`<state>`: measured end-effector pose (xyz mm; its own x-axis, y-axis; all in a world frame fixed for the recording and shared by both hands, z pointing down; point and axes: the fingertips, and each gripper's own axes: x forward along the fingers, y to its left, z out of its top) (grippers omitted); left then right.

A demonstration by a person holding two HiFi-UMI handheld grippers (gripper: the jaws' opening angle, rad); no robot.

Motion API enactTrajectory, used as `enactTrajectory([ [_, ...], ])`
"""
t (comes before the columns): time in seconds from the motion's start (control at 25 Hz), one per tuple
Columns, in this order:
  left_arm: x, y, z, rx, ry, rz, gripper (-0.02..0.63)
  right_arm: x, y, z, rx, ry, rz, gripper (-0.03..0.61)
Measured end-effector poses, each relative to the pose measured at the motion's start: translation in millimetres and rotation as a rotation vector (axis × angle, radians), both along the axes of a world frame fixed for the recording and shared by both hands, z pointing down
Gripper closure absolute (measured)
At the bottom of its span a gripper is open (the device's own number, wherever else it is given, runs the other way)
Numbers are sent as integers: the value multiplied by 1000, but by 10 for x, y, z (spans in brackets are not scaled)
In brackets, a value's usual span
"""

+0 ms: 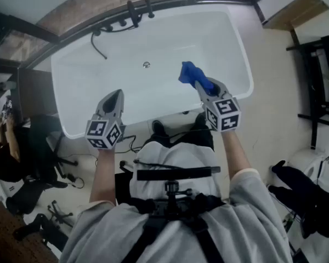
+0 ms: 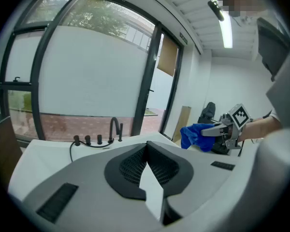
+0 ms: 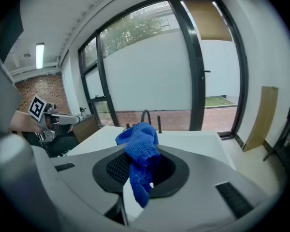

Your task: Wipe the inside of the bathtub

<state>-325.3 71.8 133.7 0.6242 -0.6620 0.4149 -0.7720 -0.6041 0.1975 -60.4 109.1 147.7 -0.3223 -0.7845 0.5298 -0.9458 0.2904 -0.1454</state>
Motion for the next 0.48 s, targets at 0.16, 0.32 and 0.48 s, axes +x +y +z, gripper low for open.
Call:
enactTrajectory([
  [0.16,592,7,60,0,-12,111,611,783,210,199,-57,100,63,503],
  [0.32,1332,-3,85,7,-24,165,611,1762,311,430,-118,245,46,503],
  [0.48,2124,-82,270,-9,-40,159,611,2561,179,709,-154,332,-25,503],
])
